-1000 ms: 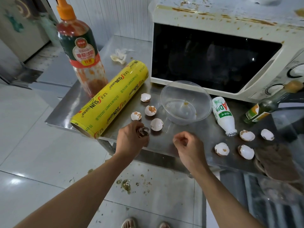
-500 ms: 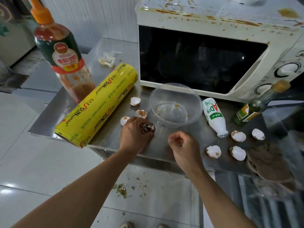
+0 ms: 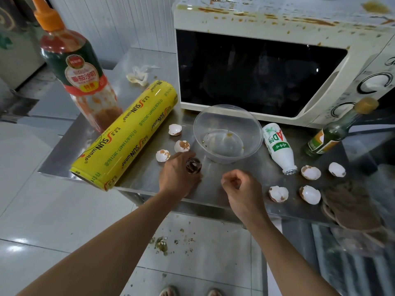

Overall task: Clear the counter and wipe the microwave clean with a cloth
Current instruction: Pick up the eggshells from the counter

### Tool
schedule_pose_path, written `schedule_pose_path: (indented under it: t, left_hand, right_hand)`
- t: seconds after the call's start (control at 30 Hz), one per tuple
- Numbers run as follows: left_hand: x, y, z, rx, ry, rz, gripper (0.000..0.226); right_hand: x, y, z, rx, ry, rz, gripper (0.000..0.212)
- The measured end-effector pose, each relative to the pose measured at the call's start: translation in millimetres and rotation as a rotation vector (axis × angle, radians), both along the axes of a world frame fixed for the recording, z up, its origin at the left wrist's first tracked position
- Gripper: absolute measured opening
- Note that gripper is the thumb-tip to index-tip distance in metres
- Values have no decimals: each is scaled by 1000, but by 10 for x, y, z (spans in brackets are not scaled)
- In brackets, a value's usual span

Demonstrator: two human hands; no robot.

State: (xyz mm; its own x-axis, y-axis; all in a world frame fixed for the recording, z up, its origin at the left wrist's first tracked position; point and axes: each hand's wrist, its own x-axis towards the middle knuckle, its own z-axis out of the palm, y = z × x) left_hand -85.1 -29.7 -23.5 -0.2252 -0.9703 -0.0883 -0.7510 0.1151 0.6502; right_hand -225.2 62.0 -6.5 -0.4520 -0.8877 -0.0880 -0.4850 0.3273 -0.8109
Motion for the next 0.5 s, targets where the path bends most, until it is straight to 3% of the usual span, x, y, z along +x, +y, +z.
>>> schedule_pose_path:
  t: [0.5]
  left_hand:
    - [219, 17, 61, -52, 3, 48, 47]
  right_hand:
    - [155, -80, -2, 10, -27, 21, 3]
